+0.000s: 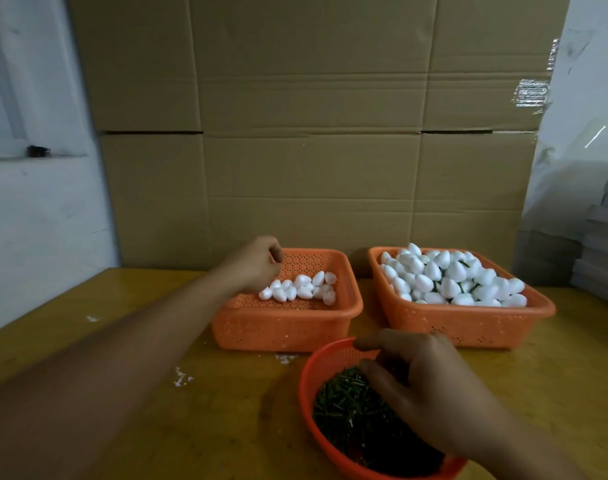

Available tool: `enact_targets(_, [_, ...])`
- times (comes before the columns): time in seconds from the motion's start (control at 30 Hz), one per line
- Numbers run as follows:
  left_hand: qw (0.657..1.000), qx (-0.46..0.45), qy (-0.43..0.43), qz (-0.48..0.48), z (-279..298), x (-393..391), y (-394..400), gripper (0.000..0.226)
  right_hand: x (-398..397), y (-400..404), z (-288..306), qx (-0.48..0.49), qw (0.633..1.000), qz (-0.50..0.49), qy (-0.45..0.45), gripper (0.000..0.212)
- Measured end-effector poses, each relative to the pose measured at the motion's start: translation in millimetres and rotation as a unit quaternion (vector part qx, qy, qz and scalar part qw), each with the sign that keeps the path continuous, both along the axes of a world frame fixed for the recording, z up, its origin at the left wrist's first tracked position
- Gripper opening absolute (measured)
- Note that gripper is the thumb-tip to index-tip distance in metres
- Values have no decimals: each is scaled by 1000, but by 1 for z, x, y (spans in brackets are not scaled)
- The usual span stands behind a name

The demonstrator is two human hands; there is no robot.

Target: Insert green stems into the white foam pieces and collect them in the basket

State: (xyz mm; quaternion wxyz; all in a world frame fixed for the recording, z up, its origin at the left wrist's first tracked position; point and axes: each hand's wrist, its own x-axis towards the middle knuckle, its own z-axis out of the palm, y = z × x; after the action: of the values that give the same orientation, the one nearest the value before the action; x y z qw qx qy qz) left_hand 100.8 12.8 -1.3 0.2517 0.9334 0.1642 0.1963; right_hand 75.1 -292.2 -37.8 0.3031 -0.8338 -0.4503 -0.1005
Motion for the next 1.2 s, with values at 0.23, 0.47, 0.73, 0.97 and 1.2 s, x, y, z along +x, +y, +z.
enact_targets(0.23, [966, 150, 210, -9, -8, 48, 23, 40, -2, -1, 2, -17, 1000, -11, -7, 27])
enact_targets(0.47, [941, 172, 291, 8, -13, 69, 13, 19, -3, -1, 2, -30, 999, -15, -9, 34])
enact_targets(0.73, [919, 220, 328, 1, -31, 84, 8, 20, -3, -1, 3, -44, 999, -29, -13, 33])
enact_targets(0.97, [920, 213, 329, 4, -33, 82, 7, 18, -3, -1, 3, -54, 998, -32, -11, 33])
enact_targets(1.2, [903, 215, 372, -6, -29, 80, 6, 30, -1, -1, 1, -56, 998, -36, -18, 32])
